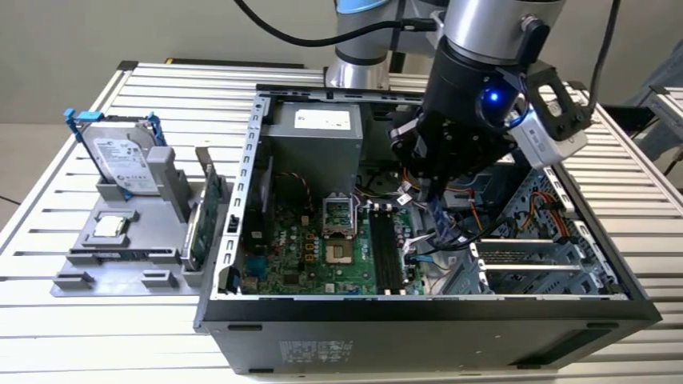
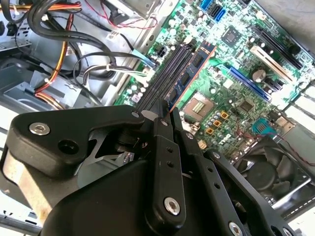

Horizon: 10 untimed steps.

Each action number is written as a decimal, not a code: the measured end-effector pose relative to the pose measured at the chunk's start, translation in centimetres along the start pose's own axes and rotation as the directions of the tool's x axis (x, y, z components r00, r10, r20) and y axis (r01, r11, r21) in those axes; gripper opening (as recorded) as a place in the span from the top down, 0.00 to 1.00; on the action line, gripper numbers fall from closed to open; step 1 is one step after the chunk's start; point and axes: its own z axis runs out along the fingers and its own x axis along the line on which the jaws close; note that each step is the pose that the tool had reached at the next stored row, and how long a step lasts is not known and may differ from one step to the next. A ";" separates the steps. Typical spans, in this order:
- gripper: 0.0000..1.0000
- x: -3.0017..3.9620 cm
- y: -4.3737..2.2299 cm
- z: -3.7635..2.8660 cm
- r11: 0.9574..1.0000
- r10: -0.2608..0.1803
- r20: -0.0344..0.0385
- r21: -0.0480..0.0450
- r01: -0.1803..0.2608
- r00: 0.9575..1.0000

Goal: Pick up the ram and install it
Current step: 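Insert the ram into the slot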

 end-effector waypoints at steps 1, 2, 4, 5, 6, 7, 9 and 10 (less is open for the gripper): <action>1.00 0.00 0.07 0.03 1.000 0.000 0.000 0.000 0.000 1.000; 1.00 0.00 0.13 0.07 1.000 0.000 0.000 0.000 0.000 1.000; 1.00 -0.01 0.25 0.14 1.000 0.000 0.000 0.001 0.000 1.000; 1.00 -0.01 0.32 0.18 1.000 0.000 0.000 0.001 0.000 1.000; 1.00 -0.01 0.37 0.22 1.000 0.000 0.000 0.001 0.000 1.000; 1.00 -0.01 0.43 0.26 1.000 0.000 0.000 0.001 0.000 1.000; 1.00 -0.01 0.54 0.33 1.000 0.000 0.000 0.001 0.000 1.000; 1.00 -0.02 0.59 0.37 1.000 0.000 0.000 0.001 0.000 1.000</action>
